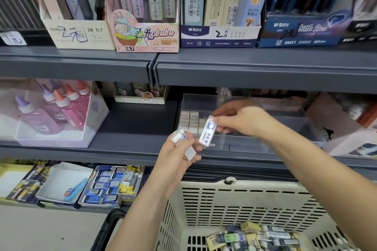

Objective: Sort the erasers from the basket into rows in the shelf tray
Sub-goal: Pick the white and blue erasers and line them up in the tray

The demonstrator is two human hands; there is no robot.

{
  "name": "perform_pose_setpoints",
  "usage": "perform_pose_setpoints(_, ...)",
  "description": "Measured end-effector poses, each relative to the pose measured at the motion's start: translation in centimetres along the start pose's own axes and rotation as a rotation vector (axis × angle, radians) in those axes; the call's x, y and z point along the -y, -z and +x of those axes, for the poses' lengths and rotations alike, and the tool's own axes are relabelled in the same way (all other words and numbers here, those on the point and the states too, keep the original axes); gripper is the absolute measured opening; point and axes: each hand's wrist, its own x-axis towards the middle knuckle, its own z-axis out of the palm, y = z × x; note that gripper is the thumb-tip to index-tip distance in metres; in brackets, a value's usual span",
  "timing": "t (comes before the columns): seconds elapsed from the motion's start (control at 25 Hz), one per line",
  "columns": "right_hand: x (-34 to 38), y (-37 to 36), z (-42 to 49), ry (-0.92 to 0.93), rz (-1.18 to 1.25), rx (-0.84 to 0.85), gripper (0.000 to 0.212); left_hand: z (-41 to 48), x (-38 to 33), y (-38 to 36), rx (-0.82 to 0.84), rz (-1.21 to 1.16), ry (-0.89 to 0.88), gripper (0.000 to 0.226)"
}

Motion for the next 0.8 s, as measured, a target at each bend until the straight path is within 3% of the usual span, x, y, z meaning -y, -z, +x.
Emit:
perform_pose_setpoints(0.08,0.4,1.0,1.1,-0.019,-0.005,-0.127,0.012,0.1,-0.3,0.1,-0.050,-0.067,0.015,0.008)
perform_pose_setpoints(0.24,0.1,1.0,3.3,0.045,-0.515,-0.219,0.018,0.1,-0.7,0.0,-0.075,-0.116,0.035,0.014)
perform_pose_setpoints(0.52,-1.2,-1.0,5.2,0.093,-0.527,-0.138,0.006,0.0,-0.6,0.1,-0.082,-0.082,0.057,0.022)
perform_pose_setpoints(0.8,-1.8,-2.5,5.4,0.094,-0.628,-0.071,0.022,-0.1,-0.7,0.1,-0.049,-0.081,0.082,0.027)
